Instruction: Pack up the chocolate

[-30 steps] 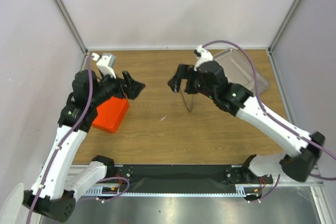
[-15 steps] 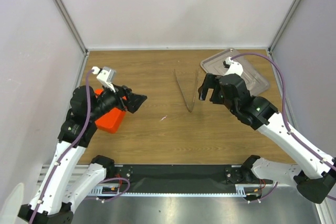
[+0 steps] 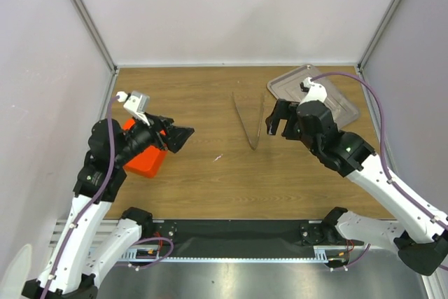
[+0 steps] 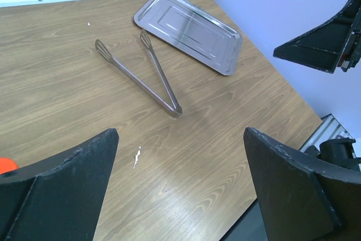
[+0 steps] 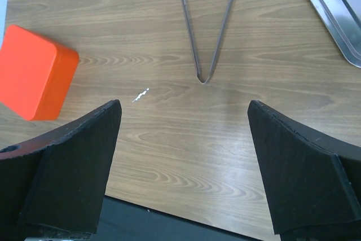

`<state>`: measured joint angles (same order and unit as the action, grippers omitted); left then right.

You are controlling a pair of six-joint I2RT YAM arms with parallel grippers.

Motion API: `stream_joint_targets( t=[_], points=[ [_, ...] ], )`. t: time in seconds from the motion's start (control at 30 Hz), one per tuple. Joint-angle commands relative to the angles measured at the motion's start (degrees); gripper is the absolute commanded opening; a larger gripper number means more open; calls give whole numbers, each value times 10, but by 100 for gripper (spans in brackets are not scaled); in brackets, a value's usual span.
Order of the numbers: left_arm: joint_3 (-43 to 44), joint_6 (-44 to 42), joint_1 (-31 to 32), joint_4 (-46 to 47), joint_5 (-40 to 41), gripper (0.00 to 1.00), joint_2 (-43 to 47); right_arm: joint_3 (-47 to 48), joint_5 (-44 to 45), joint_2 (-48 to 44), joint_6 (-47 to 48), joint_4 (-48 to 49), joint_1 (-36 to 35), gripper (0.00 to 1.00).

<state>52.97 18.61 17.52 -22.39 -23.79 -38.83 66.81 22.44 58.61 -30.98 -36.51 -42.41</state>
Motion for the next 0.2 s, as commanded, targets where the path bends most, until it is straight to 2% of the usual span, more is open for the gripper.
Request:
stream_joint_targets(
  t=[0.0,0.17],
  points=[
    [15,9,4,12,-3,100,4,1,7,-16,7,21,2,100],
    [14,13,4,19,-8,100,3,-3,9,-21,9,28,2,100]
  ],
)
